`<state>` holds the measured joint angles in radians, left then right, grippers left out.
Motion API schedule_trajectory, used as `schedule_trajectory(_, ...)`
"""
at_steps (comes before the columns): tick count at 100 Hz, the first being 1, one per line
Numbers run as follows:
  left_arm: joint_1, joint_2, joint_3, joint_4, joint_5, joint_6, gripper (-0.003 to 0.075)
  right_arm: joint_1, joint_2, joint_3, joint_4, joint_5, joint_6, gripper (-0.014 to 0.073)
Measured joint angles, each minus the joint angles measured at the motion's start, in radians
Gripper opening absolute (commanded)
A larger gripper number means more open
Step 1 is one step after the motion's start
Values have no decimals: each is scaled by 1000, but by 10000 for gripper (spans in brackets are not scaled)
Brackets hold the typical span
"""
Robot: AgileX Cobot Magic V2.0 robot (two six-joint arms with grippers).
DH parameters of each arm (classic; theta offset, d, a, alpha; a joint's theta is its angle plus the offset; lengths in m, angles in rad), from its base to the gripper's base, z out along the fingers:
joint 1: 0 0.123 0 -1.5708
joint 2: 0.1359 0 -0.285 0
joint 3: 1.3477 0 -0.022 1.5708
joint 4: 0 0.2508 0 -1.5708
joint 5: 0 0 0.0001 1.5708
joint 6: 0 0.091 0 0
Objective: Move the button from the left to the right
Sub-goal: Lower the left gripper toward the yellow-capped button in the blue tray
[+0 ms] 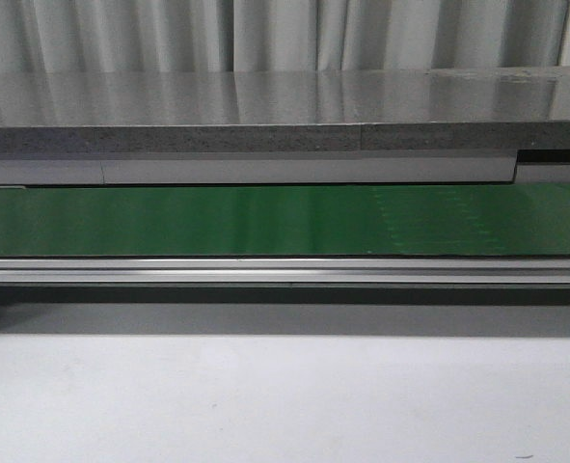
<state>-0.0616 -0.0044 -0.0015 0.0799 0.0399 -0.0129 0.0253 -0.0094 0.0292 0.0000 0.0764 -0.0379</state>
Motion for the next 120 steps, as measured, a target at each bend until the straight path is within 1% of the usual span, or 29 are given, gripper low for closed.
schedule_trajectory(69,0,0,-2,0,-26,0,5,0,0,0,0,0,0,-68)
schedule_trajectory(84,0,0,-63,-4,7,0,5,0,0,0,0,0,0,-68)
schedule_trajectory(98,0,67,-208,-6,99,0,5,0,0,0,0,0,0,-68)
schedule_trajectory(105,0,129,-293,-6,193,0,5,0,0,0,0,0,0,-68)
schedule_trajectory(120,0,292,-488,-2,441,0,5,0,0,0,0,0,0,-68)
